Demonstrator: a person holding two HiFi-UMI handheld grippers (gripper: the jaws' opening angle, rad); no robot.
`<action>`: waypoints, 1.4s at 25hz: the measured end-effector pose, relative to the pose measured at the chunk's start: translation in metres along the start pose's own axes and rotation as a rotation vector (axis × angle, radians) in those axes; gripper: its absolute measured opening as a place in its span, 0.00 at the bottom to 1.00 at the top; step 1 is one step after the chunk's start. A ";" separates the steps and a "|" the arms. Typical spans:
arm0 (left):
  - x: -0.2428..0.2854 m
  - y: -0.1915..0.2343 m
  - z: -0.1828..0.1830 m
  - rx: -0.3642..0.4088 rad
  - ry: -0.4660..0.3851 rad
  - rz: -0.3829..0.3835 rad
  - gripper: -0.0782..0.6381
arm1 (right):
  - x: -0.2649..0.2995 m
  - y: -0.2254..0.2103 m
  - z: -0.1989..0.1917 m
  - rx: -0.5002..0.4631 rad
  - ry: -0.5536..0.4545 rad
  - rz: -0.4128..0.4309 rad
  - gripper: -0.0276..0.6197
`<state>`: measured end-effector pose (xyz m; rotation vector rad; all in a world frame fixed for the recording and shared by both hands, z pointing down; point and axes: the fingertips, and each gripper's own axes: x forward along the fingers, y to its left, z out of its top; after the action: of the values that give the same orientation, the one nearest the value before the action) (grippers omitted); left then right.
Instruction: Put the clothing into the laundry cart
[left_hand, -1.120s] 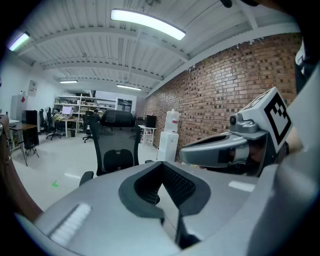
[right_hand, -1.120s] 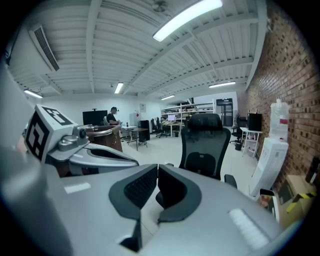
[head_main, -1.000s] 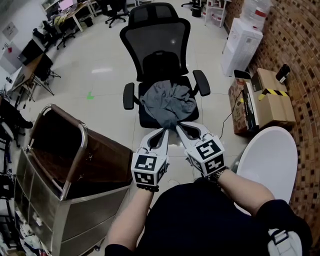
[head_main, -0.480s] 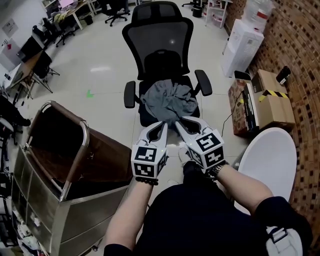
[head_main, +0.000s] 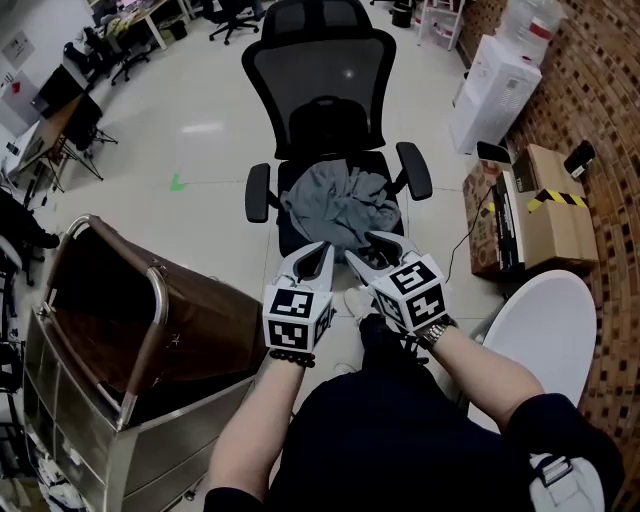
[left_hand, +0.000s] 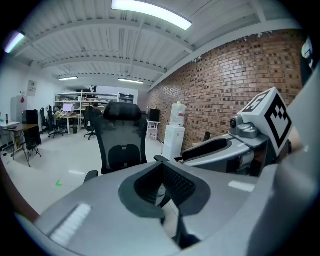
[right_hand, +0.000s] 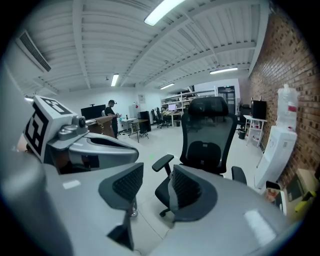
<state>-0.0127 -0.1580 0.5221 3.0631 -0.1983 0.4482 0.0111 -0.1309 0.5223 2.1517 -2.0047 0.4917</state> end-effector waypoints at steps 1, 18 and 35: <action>0.012 0.010 -0.002 -0.003 0.004 -0.005 0.11 | 0.015 -0.010 -0.002 0.008 0.007 -0.003 0.34; 0.243 0.140 -0.030 -0.173 0.234 0.049 0.11 | 0.228 -0.210 -0.074 0.130 0.326 0.113 0.64; 0.392 0.244 -0.181 -0.347 0.429 0.091 0.11 | 0.411 -0.311 -0.273 0.075 0.659 0.118 0.92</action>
<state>0.2768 -0.4364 0.8129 2.5559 -0.3534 0.9468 0.3035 -0.3972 0.9512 1.6003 -1.7433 1.1316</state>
